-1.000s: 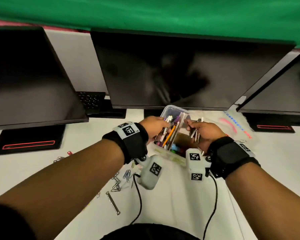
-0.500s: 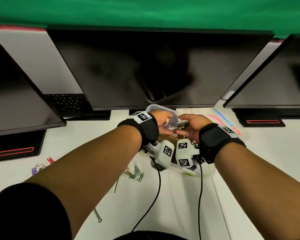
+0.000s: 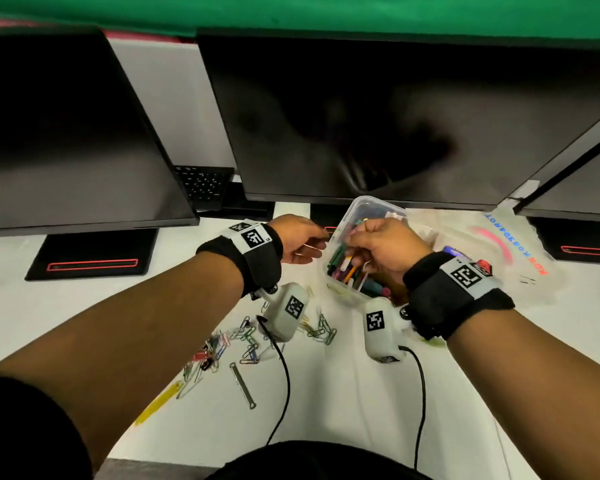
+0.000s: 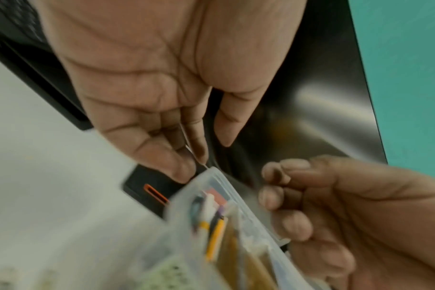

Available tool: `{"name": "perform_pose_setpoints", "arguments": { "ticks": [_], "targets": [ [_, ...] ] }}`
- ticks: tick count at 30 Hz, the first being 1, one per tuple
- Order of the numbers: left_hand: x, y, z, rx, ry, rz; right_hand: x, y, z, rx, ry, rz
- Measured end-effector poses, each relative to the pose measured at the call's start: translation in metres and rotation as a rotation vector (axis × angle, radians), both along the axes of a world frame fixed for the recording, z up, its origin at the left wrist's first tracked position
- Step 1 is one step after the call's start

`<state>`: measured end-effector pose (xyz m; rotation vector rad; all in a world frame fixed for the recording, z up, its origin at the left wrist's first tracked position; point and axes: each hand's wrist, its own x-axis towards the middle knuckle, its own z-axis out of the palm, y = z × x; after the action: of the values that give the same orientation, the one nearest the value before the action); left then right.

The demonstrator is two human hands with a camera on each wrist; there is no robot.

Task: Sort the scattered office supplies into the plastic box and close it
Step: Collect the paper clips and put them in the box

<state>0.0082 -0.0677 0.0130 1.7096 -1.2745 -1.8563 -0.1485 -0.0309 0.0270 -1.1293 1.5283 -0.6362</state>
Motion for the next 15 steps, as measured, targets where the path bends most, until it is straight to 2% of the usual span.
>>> {"name": "perform_pose_setpoints", "arguments": {
  "ticks": [4,9,11,15],
  "targets": [
    [0.065,0.015,-0.016,-0.059,-0.207,-0.031,0.059,0.011,-0.016,-0.079,0.189,0.324],
    [0.142,0.047,-0.05,-0.091,-0.54,-0.188,0.101,0.032,-0.058,-0.204,0.511,0.796],
    [0.163,0.063,-0.06,-0.097,-0.644,-0.336,0.109,0.044,-0.076,-0.193,0.567,0.942],
    [0.183,0.099,-0.078,-0.093,-0.836,-0.745,0.124,0.069,-0.102,-0.176,0.651,1.161]
  ]
}}
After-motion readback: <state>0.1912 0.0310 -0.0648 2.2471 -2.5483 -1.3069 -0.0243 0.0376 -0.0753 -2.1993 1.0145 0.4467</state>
